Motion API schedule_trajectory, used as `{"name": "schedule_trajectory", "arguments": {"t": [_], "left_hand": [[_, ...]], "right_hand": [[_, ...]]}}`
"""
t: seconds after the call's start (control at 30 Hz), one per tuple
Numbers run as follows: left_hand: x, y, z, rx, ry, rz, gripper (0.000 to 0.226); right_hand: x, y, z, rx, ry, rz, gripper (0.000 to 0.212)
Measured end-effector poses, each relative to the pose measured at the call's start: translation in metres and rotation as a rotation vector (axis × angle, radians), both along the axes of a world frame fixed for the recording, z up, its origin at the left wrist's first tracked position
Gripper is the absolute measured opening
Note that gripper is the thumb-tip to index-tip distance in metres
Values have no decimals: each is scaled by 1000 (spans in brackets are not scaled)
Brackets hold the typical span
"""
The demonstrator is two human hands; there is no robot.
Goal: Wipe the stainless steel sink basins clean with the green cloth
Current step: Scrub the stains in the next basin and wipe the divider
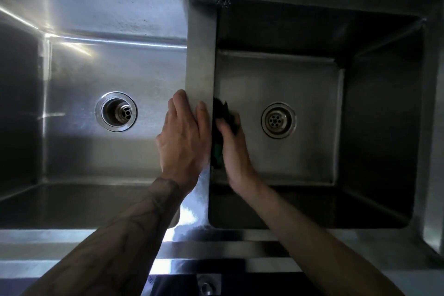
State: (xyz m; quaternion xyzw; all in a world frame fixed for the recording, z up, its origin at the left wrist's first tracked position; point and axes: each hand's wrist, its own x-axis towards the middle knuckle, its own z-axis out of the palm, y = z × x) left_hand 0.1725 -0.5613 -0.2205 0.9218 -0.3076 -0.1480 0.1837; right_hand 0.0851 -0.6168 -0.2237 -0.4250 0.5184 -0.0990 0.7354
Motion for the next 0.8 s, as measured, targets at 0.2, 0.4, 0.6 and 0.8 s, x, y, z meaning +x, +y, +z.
{"name": "schedule_trajectory", "arguments": {"t": [0.2,0.4,0.6,0.8], "left_hand": [[3,3,-4,11,34,-23,56],[-3,-3,18,-171,190,163,27],[-5,-4,23,-137,140,182,33],[-29,24,23,48,83,100,69]], "right_hand": [[-39,41,-1,249,247,57,36],[1,-5,-53,137,257,117,50],[-32,-24,-43,-9,324,624,25],[-80,-7,-39,-210,323,1228,42]]}}
